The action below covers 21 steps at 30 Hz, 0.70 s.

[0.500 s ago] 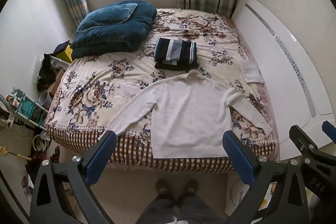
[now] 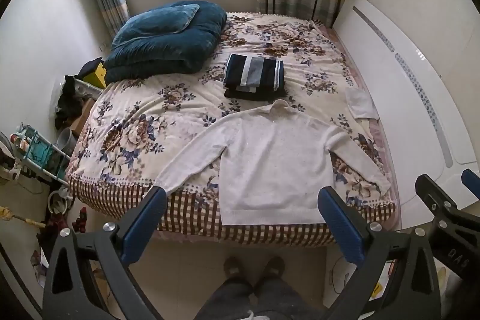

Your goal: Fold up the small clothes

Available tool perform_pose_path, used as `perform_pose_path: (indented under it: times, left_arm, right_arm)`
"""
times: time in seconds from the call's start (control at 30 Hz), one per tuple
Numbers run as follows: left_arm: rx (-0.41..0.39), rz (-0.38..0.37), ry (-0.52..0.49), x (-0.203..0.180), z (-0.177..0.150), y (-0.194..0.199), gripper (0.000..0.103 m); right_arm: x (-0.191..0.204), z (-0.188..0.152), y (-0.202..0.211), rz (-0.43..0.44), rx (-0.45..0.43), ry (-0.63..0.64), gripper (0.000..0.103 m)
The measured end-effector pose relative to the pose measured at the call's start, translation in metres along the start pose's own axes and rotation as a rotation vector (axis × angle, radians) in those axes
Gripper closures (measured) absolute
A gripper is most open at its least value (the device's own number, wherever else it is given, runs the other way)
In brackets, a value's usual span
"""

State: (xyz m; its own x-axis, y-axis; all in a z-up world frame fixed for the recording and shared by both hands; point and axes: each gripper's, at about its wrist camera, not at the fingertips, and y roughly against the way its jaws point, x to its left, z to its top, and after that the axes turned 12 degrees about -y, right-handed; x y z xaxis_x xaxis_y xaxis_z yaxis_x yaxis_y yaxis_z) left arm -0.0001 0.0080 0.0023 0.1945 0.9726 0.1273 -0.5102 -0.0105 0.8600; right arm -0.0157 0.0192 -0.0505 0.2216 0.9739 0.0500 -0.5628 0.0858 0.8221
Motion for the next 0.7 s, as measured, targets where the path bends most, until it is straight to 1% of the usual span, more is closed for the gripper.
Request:
perform_pose_path:
  times: [0.27, 0.3, 0.33, 0.6, 0.7]
  left_arm:
    - [-0.010, -0.002, 0.003, 0.005, -0.005, 0.000, 0.000]
    - [-0.007, -0.001, 0.001, 0.000, -0.005, 0.000, 0.000]
    - [-0.007, 0.001, 0.002, 0.000, -0.005, 0.000, 0.000]
    - [-0.012, 0.000, 0.001, 0.001, -0.004, 0.002, 0.000]
    - [-0.015, 0.002, 0.003, 0.000, 0.002, 0.006, 0.000]
  right_arm:
    - [0.013, -0.002, 0.008, 0.004, -0.006, 0.005, 0.000]
    - [0.012, -0.001, 0.009, 0.005, -0.007, 0.006, 0.000]
    - [0.012, -0.005, 0.008, 0.008, -0.008, 0.007, 0.000]
    - [0.013, -0.005, 0.008, 0.007, -0.011, 0.008, 0.000]
    - [0.013, 0.003, 0.016, 0.010, -0.011, 0.011, 0.000]
